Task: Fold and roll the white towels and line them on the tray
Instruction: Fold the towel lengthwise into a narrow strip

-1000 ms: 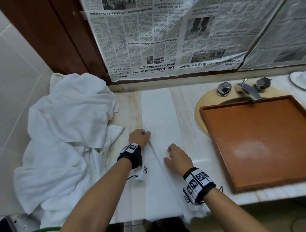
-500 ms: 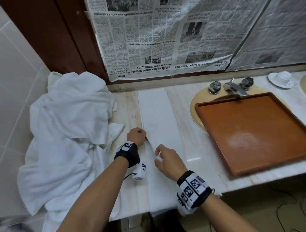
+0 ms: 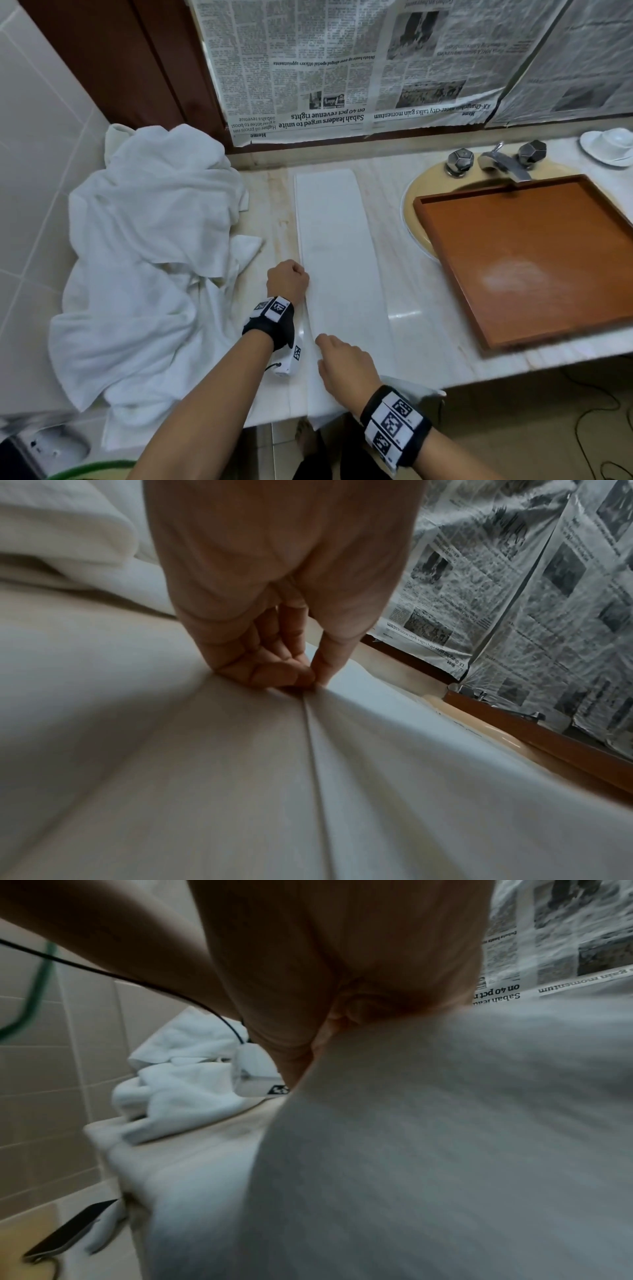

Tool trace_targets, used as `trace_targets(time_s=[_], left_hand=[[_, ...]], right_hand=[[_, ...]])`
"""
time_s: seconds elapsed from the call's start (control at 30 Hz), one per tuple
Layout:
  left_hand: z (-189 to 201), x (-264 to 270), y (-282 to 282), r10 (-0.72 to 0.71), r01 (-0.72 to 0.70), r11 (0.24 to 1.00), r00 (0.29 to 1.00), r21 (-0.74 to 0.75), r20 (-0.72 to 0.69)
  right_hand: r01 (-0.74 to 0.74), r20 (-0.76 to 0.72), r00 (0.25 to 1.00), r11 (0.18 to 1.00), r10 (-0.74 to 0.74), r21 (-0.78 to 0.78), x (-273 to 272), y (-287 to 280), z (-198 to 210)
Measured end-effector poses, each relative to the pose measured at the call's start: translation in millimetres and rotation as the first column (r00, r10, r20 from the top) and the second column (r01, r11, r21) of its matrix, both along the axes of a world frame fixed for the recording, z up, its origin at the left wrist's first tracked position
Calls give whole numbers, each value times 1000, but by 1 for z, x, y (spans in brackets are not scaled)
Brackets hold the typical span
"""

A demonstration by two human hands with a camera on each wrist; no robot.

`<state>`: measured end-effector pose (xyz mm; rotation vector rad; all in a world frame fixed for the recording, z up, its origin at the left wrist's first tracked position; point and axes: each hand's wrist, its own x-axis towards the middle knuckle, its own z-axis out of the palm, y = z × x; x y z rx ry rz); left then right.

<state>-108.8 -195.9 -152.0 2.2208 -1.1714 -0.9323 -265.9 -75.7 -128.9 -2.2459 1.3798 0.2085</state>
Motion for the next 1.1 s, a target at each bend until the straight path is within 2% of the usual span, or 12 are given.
trace_targets(time_s=[0.1,0.23,0.3,0.37,0.43,0.5,0.6,0.7,0.9,1.1], left_hand=[[0,-2,5,38,-38,998,999,-40,-9],[-2,0,19,30,-36,991,998,-129,-50],[-6,2,27,-46,46,988,999,-147,2],[-11,4,36,-146,156,976,986,-151,77],[-13,4,43,-228,249,958,962,-143,153],[-11,2,47,-281,313,945,924,-92,260],[-8,-6,45,-400,415,908,825,53,400],[-14,-9,40,-501,459,864,745,207,440],[-17,-1,16,-544,467,839,728,280,416],[-17,-6,-22,-492,405,867,784,289,378]], right_hand=[[-59,-12,998,996,60,71,-12,13,-2],[-95,164,985,973,61,211,-30,13,8],[-48,295,955,982,-8,180,-38,-4,14],[23,355,934,997,-46,68,-45,-35,12],[55,318,948,995,-25,-85,-50,-72,4],[15,193,981,985,19,-173,-50,-102,-6],[-100,-28,995,987,97,-126,-47,-125,-23],[-126,-95,989,987,116,-100,-46,-136,-37],[-84,-102,992,994,77,-66,-54,-174,-44],[-113,-126,986,993,108,-39,-43,-227,-38]])
